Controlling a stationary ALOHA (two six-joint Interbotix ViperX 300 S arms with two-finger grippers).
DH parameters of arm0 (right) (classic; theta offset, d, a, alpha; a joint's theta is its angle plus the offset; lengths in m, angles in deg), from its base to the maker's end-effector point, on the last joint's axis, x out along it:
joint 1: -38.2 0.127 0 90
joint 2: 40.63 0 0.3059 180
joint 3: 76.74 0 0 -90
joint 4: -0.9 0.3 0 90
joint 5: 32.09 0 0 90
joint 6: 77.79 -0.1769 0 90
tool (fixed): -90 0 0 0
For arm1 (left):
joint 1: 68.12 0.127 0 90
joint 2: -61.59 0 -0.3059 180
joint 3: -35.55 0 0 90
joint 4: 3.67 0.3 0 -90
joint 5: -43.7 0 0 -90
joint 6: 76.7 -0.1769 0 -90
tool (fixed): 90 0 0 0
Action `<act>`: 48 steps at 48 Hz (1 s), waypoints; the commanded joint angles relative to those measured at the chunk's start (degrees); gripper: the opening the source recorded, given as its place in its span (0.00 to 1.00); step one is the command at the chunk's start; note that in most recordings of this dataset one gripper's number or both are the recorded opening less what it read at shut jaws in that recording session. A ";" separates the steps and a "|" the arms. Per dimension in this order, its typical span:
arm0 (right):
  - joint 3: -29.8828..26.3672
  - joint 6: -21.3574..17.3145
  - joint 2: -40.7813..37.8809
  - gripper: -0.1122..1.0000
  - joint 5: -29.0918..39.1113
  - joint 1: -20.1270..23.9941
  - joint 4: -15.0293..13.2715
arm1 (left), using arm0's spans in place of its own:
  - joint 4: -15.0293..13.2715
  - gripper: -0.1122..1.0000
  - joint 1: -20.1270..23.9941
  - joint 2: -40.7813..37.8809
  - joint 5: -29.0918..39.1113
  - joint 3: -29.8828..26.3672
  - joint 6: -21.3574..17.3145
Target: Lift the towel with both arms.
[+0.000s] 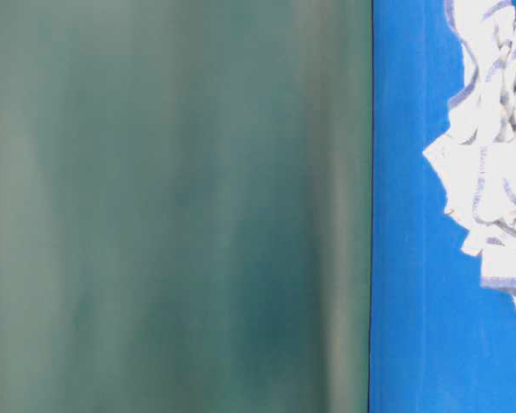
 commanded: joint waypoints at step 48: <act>31.29 -4.83 -16.35 0.71 -31.73 -3.69 0.88 | -0.70 0.89 -3.43 -20.57 -41.31 34.89 3.60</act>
